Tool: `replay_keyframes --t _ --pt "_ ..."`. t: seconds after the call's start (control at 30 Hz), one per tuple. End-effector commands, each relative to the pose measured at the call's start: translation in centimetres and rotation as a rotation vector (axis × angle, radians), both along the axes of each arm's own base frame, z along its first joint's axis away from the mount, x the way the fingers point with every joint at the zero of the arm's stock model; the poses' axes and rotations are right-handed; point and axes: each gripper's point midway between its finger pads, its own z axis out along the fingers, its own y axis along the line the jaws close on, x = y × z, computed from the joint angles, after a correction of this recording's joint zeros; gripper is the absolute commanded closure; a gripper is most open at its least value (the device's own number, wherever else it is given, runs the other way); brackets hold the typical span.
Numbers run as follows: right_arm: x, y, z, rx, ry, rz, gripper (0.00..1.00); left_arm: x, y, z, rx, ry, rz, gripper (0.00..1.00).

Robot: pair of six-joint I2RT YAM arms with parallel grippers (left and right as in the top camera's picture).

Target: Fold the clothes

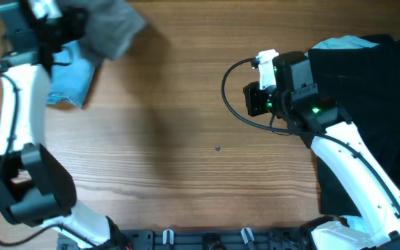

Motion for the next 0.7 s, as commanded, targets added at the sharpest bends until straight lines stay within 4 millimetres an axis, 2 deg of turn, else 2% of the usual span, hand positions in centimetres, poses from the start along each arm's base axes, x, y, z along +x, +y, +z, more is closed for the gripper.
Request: replay_keyframes --t 0.0,0.03,0.07,0.1,0.13,0.23,0.27,0.33,0.37,0.43,0.47,0.5,0.57,0.6,0.67 --pt "-0.3 0.4 0.4 0.028 0.004 0.019 0.86 -2.3 9.4 -3.3 -0.103 0.111 0.224 0.96" --pt "-0.3 0.4 0.4 0.028 0.004 0.018 0.86 -3.7 11.3 -4.2 -0.124 0.158 0.270 0.92" --pt "-0.2 0.5 0.4 0.028 0.001 0.019 0.85 -4.8 12.5 -5.2 -0.140 0.200 0.301 0.64" --pt "-0.2 0.5 0.5 0.028 -0.002 0.018 0.83 -6.0 13.6 -6.6 -0.145 0.261 0.351 0.06" --pt "-0.2 0.4 0.5 0.026 -0.002 0.017 0.83 -7.0 14.4 -7.6 -0.139 0.311 0.393 0.00" --pt "-0.4 0.4 0.3 0.023 0.009 0.017 0.80 -10.9 16.1 -9.7 -0.159 0.458 0.490 0.00" --pt "-0.3 0.4 0.3 0.023 0.008 0.017 0.79 -12.7 16.2 -9.9 -0.193 0.515 0.509 0.00" --pt "-0.3 0.4 0.3 0.022 0.004 0.019 0.79 -14.6 15.5 -9.1 -0.241 0.550 0.507 0.00" --pt "-0.2 0.4 0.5 0.023 -0.002 0.019 0.79 -15.1 14.7 -8.0 -0.246 0.536 0.465 0.00" --pt "0.0 0.3 1.7 0.011 -0.037 0.031 0.79 -15.4 11.0 -3.1 -0.247 0.420 0.282 0.00" --pt "0.0 0.3 3.0 0.018 -0.060 0.029 0.79 -15.4 8.5 -0.3 -0.242 0.339 0.166 0.00" --pt "-0.1 0.3 4.6 0.030 -0.089 0.028 0.79 -15.7 6.0 2.2 -0.204 0.265 0.058 0.00" --pt "-0.8 -0.3 9.7 0.068 -0.210 0.011 0.78 -17.5 0.7 6.8 0.018 0.152 -0.101 0.00" --pt "-1.2 -1.3 11.7 0.078 -0.264 -0.043 0.72 -18.7 -1.3 8.5 0.125 0.128 -0.115 0.00" --pt "-2.4 -3.6 14.4 0.076 -0.340 -0.151 0.55 -21.3 -3.9 10.6 0.281 0.106 -0.104 0.00"
